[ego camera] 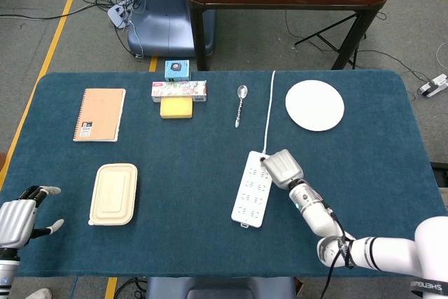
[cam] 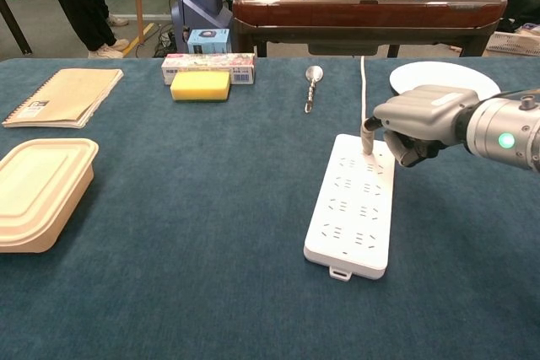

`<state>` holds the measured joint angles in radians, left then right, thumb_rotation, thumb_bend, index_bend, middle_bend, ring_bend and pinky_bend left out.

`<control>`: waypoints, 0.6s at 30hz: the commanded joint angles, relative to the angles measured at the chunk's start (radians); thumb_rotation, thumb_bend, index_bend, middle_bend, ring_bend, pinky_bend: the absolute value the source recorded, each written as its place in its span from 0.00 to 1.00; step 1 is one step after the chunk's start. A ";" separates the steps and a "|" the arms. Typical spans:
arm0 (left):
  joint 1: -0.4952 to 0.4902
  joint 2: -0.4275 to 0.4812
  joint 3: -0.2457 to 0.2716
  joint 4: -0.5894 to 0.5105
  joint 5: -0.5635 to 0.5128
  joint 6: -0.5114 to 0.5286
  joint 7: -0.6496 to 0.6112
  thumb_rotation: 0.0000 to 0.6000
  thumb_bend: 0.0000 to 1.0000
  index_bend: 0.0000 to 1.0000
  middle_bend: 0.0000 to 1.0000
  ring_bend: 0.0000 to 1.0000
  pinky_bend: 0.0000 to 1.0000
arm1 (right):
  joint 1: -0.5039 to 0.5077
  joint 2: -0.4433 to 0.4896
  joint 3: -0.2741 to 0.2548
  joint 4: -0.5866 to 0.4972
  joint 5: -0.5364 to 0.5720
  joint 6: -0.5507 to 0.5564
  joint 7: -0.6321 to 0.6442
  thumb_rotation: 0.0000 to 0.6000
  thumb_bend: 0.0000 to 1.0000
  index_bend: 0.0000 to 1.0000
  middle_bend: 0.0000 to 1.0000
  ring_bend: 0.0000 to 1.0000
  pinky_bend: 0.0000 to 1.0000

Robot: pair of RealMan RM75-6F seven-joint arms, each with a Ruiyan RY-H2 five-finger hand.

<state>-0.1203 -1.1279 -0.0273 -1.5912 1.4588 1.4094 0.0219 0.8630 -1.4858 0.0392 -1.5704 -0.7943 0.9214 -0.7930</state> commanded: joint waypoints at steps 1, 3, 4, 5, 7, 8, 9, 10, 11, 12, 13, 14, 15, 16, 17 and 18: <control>0.000 0.000 0.000 0.000 0.001 0.000 0.000 1.00 0.13 0.40 0.36 0.26 0.55 | 0.003 -0.002 -0.002 0.003 0.001 -0.005 0.005 1.00 0.92 0.32 1.00 1.00 1.00; 0.001 0.001 0.001 -0.001 0.002 0.002 0.000 1.00 0.13 0.40 0.36 0.26 0.55 | 0.004 -0.004 -0.005 0.005 -0.003 -0.008 0.011 1.00 0.92 0.32 1.00 1.00 1.00; 0.001 0.001 0.000 -0.001 0.002 0.002 -0.001 1.00 0.13 0.40 0.36 0.26 0.55 | 0.005 -0.005 -0.006 0.006 -0.004 -0.010 0.012 1.00 0.92 0.32 1.00 1.00 1.00; 0.001 0.001 0.000 -0.002 0.001 0.002 -0.001 1.00 0.13 0.40 0.36 0.26 0.55 | 0.006 -0.006 -0.008 0.007 -0.005 -0.012 0.013 1.00 0.92 0.32 1.00 1.00 1.00; 0.002 0.002 0.000 -0.002 0.001 0.003 -0.001 1.00 0.13 0.40 0.36 0.26 0.55 | 0.009 -0.008 -0.011 0.009 -0.005 -0.016 0.015 1.00 0.92 0.32 1.00 1.00 1.00; 0.002 0.002 0.000 -0.002 0.001 0.004 0.000 1.00 0.13 0.40 0.36 0.26 0.55 | 0.011 -0.009 -0.012 0.010 -0.006 -0.018 0.017 1.00 0.92 0.32 1.00 1.00 1.00; 0.002 0.002 0.000 -0.002 0.001 0.004 0.000 1.00 0.13 0.40 0.36 0.26 0.55 | 0.012 -0.009 -0.013 0.011 -0.007 -0.018 0.017 1.00 0.93 0.32 1.00 1.00 1.00; 0.003 0.002 0.000 -0.002 0.001 0.004 -0.001 1.00 0.13 0.40 0.36 0.26 0.55 | 0.012 -0.009 -0.013 0.011 -0.009 -0.016 0.019 1.00 0.93 0.32 1.00 1.00 1.00; 0.002 0.002 0.000 -0.002 0.002 0.004 -0.001 1.00 0.13 0.40 0.36 0.26 0.55 | 0.012 -0.008 -0.012 0.008 -0.012 -0.012 0.023 1.00 0.93 0.32 1.00 1.00 1.00; 0.002 0.002 0.000 -0.002 0.002 0.004 -0.001 1.00 0.13 0.40 0.36 0.26 0.55 | 0.011 -0.005 -0.010 0.004 -0.018 -0.006 0.027 1.00 0.93 0.32 1.00 1.00 1.00; 0.002 0.002 0.001 -0.002 0.003 0.004 0.000 1.00 0.13 0.40 0.36 0.26 0.55 | 0.009 0.000 -0.009 -0.004 -0.026 0.002 0.031 1.00 0.93 0.32 1.00 1.00 1.00; 0.002 0.001 0.001 -0.001 0.003 0.003 0.001 1.00 0.13 0.40 0.36 0.26 0.55 | 0.005 0.009 -0.006 -0.018 -0.039 0.015 0.036 1.00 0.93 0.32 1.00 1.00 1.00; 0.002 0.001 0.002 -0.001 0.003 0.003 0.002 1.00 0.13 0.40 0.36 0.26 0.55 | 0.003 0.017 -0.004 -0.031 -0.050 0.026 0.040 1.00 0.93 0.32 1.00 1.00 1.00; 0.002 0.000 0.002 -0.001 0.003 0.002 0.004 1.00 0.13 0.40 0.36 0.26 0.55 | 0.000 0.027 -0.001 -0.044 -0.061 0.039 0.042 1.00 0.93 0.32 1.00 1.00 1.00; 0.002 0.000 0.003 -0.001 0.004 0.001 0.006 1.00 0.13 0.40 0.36 0.26 0.55 | -0.004 0.040 0.002 -0.064 -0.075 0.056 0.043 1.00 0.93 0.32 1.00 1.00 1.00; 0.001 -0.001 0.003 -0.002 0.005 0.001 0.008 1.00 0.13 0.40 0.36 0.26 0.55 | -0.007 0.050 0.004 -0.080 -0.085 0.069 0.043 1.00 0.93 0.32 1.00 1.00 1.00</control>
<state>-0.1190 -1.1289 -0.0243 -1.5927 1.4639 1.4104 0.0299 0.8632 -1.4546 0.0373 -1.6256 -0.8590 0.9678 -0.7543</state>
